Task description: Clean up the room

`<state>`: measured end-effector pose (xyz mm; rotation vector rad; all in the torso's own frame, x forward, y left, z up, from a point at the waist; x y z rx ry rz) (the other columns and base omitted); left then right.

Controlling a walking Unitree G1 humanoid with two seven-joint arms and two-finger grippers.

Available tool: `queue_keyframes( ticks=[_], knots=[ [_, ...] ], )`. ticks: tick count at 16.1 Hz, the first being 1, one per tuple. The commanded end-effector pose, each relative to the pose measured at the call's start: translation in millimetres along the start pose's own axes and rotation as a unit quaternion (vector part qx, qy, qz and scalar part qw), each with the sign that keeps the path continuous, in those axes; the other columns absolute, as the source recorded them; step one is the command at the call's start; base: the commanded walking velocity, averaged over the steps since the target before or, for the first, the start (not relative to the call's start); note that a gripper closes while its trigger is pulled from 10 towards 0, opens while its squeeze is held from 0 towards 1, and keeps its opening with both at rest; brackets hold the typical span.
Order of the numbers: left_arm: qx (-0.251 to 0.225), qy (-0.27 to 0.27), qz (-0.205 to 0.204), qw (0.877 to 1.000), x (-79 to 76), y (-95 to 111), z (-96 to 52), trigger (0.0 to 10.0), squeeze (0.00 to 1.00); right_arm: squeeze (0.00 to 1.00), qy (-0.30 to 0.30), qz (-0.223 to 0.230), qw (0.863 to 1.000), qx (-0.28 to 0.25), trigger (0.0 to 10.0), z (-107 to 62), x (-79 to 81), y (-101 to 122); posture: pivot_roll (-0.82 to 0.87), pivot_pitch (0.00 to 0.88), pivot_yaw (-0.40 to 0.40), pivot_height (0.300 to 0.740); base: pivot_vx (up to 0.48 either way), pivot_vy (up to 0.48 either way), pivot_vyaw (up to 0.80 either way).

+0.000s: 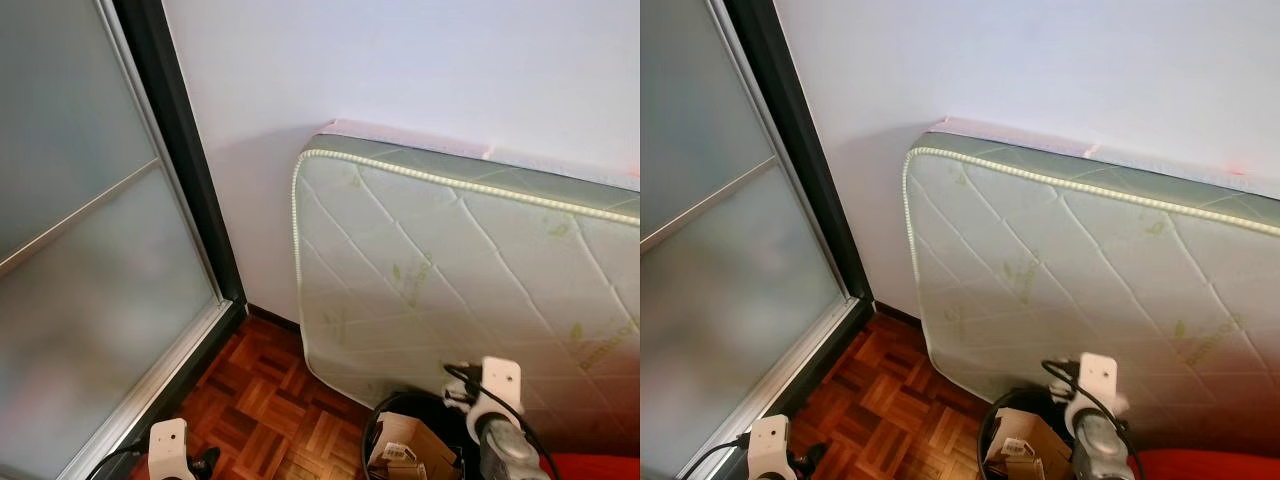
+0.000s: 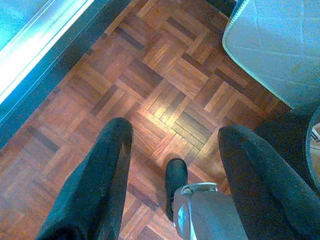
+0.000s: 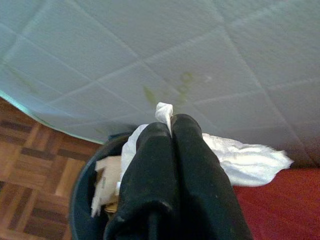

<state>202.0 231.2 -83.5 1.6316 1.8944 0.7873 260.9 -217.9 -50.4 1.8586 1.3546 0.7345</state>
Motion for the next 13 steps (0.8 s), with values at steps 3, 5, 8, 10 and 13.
queue_keyframes(
  ticks=[3, 5, 8, 10, 13],
  knots=[
    [0.000, 0.006, -0.008, 1.000, 5.3, -2, -1.6, 10.0, 0.00, 0.00, -0.024, -0.003, 1.000, 0.001, 10.0, 1.5, -9.1, 4, 0.04, 0.009, 0.014, 0.740, 0.000, 0.000, 0.00],
    [0.000, 0.006, -0.008, 1.000, 5.8, -2, -1.7, 10.0, 0.00, 0.00, -0.026, -0.003, 1.000, -0.002, 10.0, 2.3, -9.3, 7, 0.04, 0.009, 0.013, 0.740, 0.000, 0.000, 0.00],
    [0.001, 0.004, -0.010, 1.000, 4.7, -2, -1.5, 10.0, 0.00, 0.00, -0.036, -0.006, 0.999, -0.004, 10.0, 2.8, -12.2, 9, 0.04, 0.007, 0.013, 0.740, 0.000, 0.000, 0.00],
    [0.003, 0.006, -0.011, 1.000, 7.6, -2, -1.8, 10.0, 0.00, 0.00, -0.042, -0.017, 0.999, -0.002, 10.0, 2.4, -14.9, 8, 0.04, 0.004, 0.012, 0.740, 0.000, 0.000, 0.00],
    [0.003, 0.012, -0.012, 1.000, 16.4, 0, -2.8, 10.0, 0.00, 0.00, -0.052, -0.024, 0.998, 0.008, 10.0, 0.9, -19.3, 3, 0.04, 0.002, 0.013, 0.740, 0.000, 0.000, 0.00]
  ],
)
Point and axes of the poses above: a point about 5 cm out from each wrist's last joint towards the gripper, its own z axis pointing out of the wrist towards the gripper, its own y axis along the axis of the wrist's last joint, x = y × z, the point moved 2 cm from there along z, pointing out of the wrist towards the gripper, and after that the axes turned 4 degrees about z, right-handed, at the moved point
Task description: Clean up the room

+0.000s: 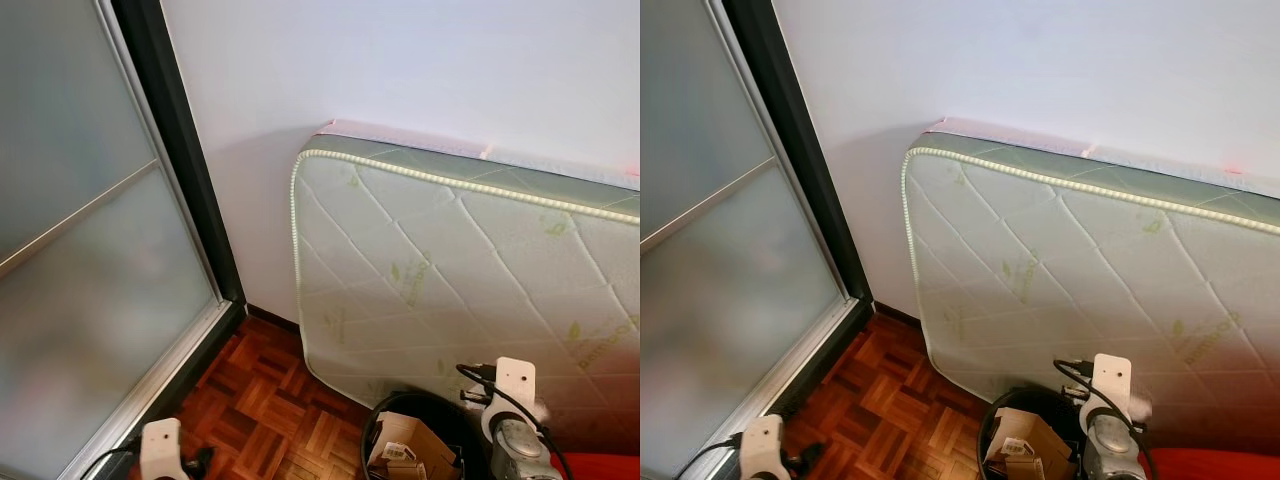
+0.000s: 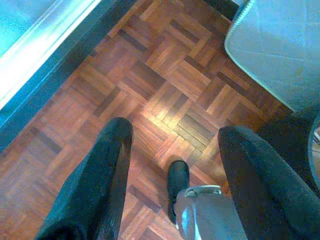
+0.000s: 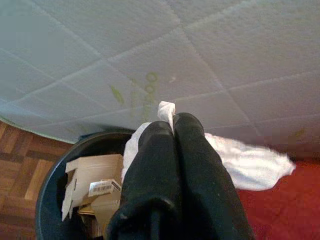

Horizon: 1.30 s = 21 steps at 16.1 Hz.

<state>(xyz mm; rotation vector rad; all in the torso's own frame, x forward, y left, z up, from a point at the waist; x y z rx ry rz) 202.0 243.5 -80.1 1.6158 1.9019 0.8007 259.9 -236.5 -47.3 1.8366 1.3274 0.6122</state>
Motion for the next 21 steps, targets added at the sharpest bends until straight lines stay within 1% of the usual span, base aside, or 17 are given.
queue_keyframes(
  ticks=[1, 6, 9, 11, 12, 21],
  knots=[
    [0.008, 0.008, -0.008, 1.000, 7.5, -4, -2.3, 10.0, 0.00, 0.00, -0.005, -0.010, 1.000, 0.015, 10.0, -1.1, -2.7, -7, 0.04, 0.001, 0.014, 0.740, 0.000, 0.000, 0.00],
    [0.020, 0.012, -0.010, 1.000, 15.5, -13, -6.7, 10.0, 0.00, 0.00, -0.005, -0.014, 1.000, 0.027, 10.0, -2.8, -3.0, -13, 0.04, 0.000, 0.014, 0.740, 0.000, 0.000, 0.00],
    [0.025, 0.014, -0.011, 1.000, 17.7, -16, -8.2, 10.0, 0.00, 0.00, -0.005, -0.019, 0.999, 0.031, 10.0, -3.1, -3.5, -15, 0.04, 0.000, 0.015, 0.740, 0.000, 0.000, 0.00],
    [0.027, 0.015, -0.011, 0.999, 19.3, -17, -8.9, 10.0, 0.00, 0.73, -0.001, -0.019, 0.999, 0.033, 10.0, -3.3, -2.6, -16, 0.04, 0.000, 0.015, 0.740, 0.000, 0.000, 0.00],
    [0.028, 0.016, -0.012, 0.999, 19.9, -17, -9.1, 10.0, 0.00, 0.93, -0.001, -0.020, 0.999, 0.034, 10.0, -3.4, -2.4, -16, 0.04, 0.000, 0.015, 0.740, 0.000, 0.000, 0.00],
    [0.033, 0.017, -0.012, 0.999, 19.3, -18, -9.0, 10.0, 0.00, 0.93, -0.002, -0.026, 0.999, 0.045, 10.0, -4.5, -2.2, -21, 0.04, 0.000, 0.015, 0.740, 0.000, 0.000, 0.00]
  ],
)
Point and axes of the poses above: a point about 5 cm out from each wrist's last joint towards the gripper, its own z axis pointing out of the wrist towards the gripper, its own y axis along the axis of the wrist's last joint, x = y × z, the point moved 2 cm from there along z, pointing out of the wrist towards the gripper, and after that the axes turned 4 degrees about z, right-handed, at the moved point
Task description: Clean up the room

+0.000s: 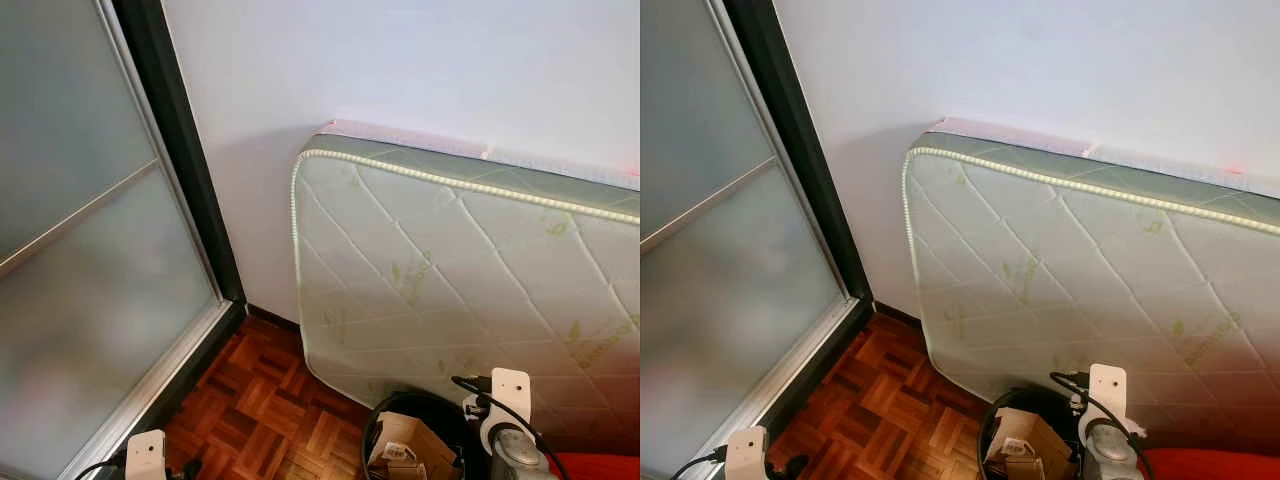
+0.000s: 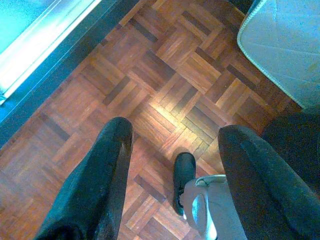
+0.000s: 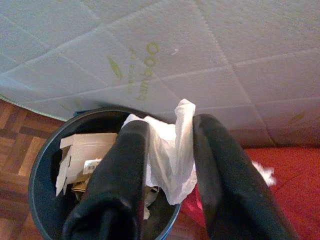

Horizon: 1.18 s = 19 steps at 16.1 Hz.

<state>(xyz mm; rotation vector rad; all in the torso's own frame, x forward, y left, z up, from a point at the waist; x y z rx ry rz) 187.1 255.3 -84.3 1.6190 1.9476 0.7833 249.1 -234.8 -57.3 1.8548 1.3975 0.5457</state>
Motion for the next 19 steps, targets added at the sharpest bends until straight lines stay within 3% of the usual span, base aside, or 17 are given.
queue_keyframes(
  ticks=[1, 5, 6, 11, 15, 16, 17, 19],
  knots=[
    [0.016, 0.008, -0.004, 1.000, 4.9, -7, -2.1, 10.0, 0.00, 0.92, 0.002, -0.007, 1.000, 0.017, 10.0, -1.5, 0.1, -8, 0.04, 0.000, 0.015, 0.740, 0.000, 0.000, 0.00],
    [0.017, 0.009, -0.004, 1.000, 5.7, -7, -2.4, 10.0, 0.00, 0.93, 0.007, -0.008, 1.000, 0.023, 10.0, -1.9, 3.3, -10, 0.05, 0.000, 0.014, 0.740, 0.000, 0.000, 0.00],
    [0.018, 0.010, -0.004, 1.000, 6.2, -8, -2.6, 10.0, 0.00, 1.00, 0.009, -0.005, 1.000, 0.025, 10.0, -2.1, 3.4, -11, 0.05, 0.000, 0.014, 0.740, 0.000, 0.000, 0.00],
    [0.020, 0.012, -0.005, 1.000, 8.1, -8, -3.1, 10.0, 0.00, 1.00, 0.006, -0.024, 0.999, 0.043, 10.0, -3.0, 2.8, -17, 0.05, 0.000, 0.015, 0.740, 0.000, 0.000, 0.00],
    [0.020, 0.011, -0.004, 1.000, 4.8, -8, -2.2, 10.0, 0.00, 1.00, 0.028, -0.004, 0.999, 0.040, 10.0, -3.9, 9.1, -18, 0.05, 0.000, 0.016, 0.740, 0.000, 0.000, 0.00],
    [0.020, 0.010, -0.003, 1.000, 4.4, -8, -2.1, 10.0, 0.00, 0.22, 0.032, -0.004, 0.999, 0.039, 10.0, -3.9, 10.3, -18, 0.05, 0.000, 0.017, 0.740, 0.000, 0.000, 0.00],
    [0.021, 0.010, -0.003, 1.000, 3.8, -8, -1.9, 10.0, 0.00, 0.00, 0.035, -0.004, 0.999, 0.039, 10.0, -4.0, 11.4, -18, 0.04, 0.000, 0.017, 0.740, 0.000, 0.000, 0.00],
    [0.026, 0.010, 0.002, 1.000, 2.5, -9, -1.6, 10.0, 0.00, 0.00, 0.047, 0.008, 0.998, 0.038, 10.0, -4.5, 14.5, -18, 0.04, 0.000, 0.017, 0.740, 0.000, 0.000, 0.00]
  ],
)
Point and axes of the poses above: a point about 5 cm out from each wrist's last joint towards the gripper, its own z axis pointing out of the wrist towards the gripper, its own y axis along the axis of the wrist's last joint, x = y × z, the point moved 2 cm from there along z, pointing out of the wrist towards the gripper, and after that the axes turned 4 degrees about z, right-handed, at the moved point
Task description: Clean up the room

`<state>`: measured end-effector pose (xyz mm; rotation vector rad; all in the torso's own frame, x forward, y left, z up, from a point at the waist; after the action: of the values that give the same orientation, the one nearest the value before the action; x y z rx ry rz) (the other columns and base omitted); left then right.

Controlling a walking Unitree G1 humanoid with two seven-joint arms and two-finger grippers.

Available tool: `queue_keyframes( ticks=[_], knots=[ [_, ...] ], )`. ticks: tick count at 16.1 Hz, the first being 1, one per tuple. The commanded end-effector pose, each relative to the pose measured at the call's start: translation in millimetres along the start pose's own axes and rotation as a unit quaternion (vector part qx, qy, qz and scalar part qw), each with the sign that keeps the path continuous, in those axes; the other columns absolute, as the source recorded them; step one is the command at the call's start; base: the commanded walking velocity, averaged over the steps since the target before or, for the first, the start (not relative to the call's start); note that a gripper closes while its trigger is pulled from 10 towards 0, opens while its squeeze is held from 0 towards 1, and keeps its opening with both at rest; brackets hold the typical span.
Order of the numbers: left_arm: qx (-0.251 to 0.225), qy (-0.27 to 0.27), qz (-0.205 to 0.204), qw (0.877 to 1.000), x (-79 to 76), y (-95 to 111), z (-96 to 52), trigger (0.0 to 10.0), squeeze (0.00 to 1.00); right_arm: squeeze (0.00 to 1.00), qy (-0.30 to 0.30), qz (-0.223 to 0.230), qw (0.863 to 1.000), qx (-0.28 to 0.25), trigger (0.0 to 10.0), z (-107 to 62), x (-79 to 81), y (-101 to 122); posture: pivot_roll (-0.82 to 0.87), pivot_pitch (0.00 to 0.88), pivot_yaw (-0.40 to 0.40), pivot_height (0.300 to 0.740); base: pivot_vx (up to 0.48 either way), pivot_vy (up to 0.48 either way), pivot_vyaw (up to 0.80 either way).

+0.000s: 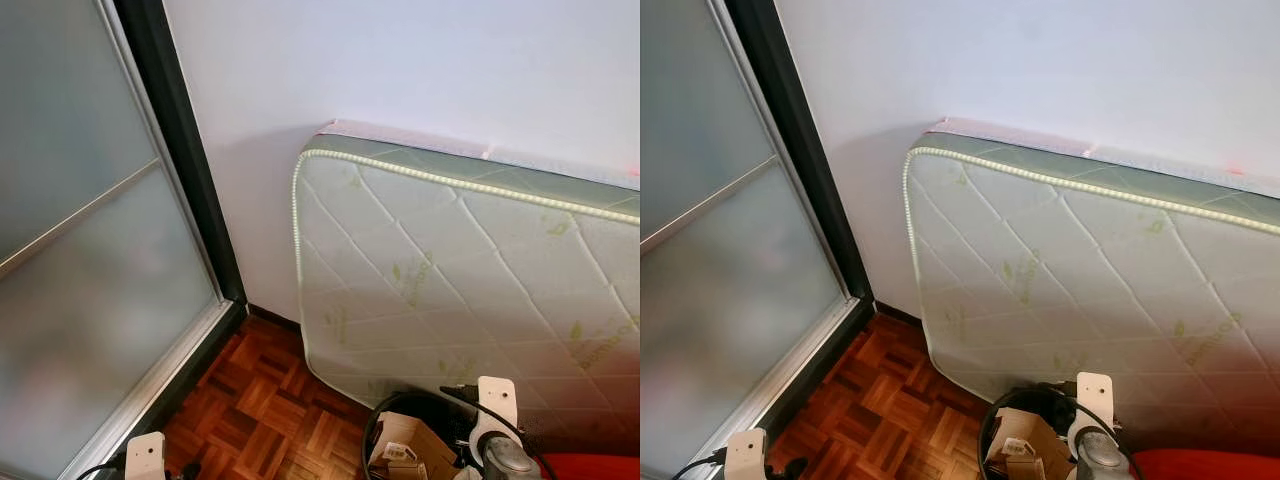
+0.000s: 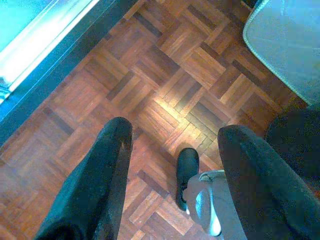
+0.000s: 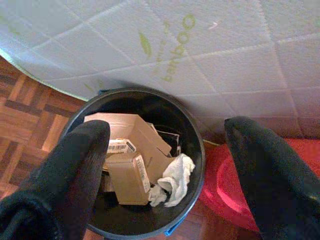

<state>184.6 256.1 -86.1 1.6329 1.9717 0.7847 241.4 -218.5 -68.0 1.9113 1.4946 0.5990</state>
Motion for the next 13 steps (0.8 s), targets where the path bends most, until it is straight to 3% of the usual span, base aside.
queue_keyframes(
  ticks=[1, 13],
  knots=[
    [0.018, 0.002, 0.002, 1.000, 0.8, -7, -1.0, 10.0, 0.00, 0.00, 0.010, 0.013, 1.000, 0.003, 10.0, -1.1, 3.1, -5, 0.04, 0.000, 0.017, 0.740, 0.000, 0.000, 0.00],
    [0.058, 0.010, 0.015, 0.998, 6.2, -33, -10.2, 10.0, 0.00, 0.00, 0.026, 0.056, 0.994, 0.090, 10.0, -16.4, -7.0, -62, 0.02, 0.000, 0.034, 0.740, 0.000, 0.000, 0.00]
  ],
)
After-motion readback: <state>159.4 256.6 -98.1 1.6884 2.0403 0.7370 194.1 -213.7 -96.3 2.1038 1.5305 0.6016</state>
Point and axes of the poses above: a point about 5 cm out from each wrist's last joint towards the gripper, its own z axis pointing out of the wrist towards the gripper, its own y axis along the axis of the wrist's last joint, x = y × z, the point moved 2 cm from there along z, pointing out of the wrist towards the gripper, and after that the axes turned 4 degrees about z, right-handed, at the moved point
